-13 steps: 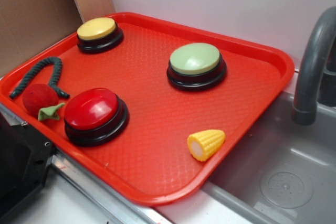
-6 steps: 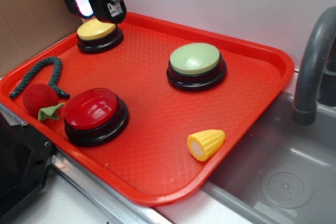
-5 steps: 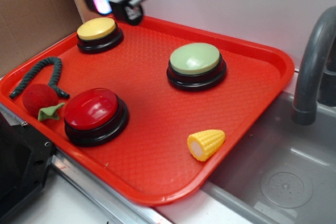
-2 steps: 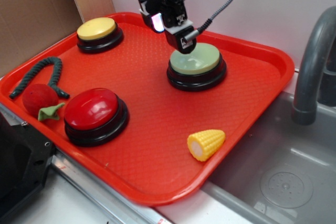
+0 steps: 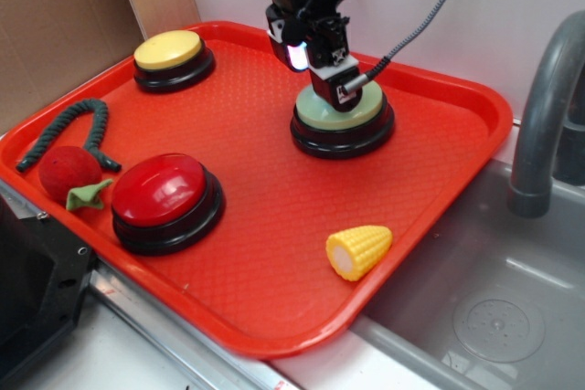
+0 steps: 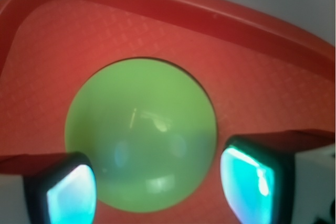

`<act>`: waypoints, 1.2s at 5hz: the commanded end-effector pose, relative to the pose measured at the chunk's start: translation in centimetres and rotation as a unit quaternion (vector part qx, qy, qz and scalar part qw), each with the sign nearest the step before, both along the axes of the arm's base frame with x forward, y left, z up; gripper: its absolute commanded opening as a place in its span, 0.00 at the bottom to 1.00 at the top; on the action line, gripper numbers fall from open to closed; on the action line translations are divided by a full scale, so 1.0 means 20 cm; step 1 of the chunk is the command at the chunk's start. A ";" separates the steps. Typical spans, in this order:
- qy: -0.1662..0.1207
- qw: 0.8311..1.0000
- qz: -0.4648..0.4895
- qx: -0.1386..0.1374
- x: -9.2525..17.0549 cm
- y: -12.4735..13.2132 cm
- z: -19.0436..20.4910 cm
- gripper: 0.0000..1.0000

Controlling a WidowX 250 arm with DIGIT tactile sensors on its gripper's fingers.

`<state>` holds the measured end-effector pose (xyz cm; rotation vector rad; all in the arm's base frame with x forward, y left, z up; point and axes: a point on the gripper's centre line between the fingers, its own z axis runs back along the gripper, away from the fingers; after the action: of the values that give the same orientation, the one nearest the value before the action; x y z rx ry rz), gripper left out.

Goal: Push the green button.

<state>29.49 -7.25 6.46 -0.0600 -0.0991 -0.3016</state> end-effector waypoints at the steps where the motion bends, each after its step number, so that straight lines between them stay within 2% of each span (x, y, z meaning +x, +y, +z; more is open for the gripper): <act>1: -0.010 1.000 -0.017 -0.007 0.08 -0.06 0.01 1.00; 2: -0.002 1.000 -0.018 -0.006 0.08 -0.07 0.00 1.00; 3: -0.004 0.999 -0.045 0.013 0.05 -0.05 0.06 1.00; 5: -0.035 0.998 -0.039 0.027 0.01 -0.05 0.22 1.00; 6: -0.039 0.998 -0.041 0.031 0.00 -0.05 0.23 1.00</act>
<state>29.35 -7.69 9.09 0.0163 -0.0989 -0.3841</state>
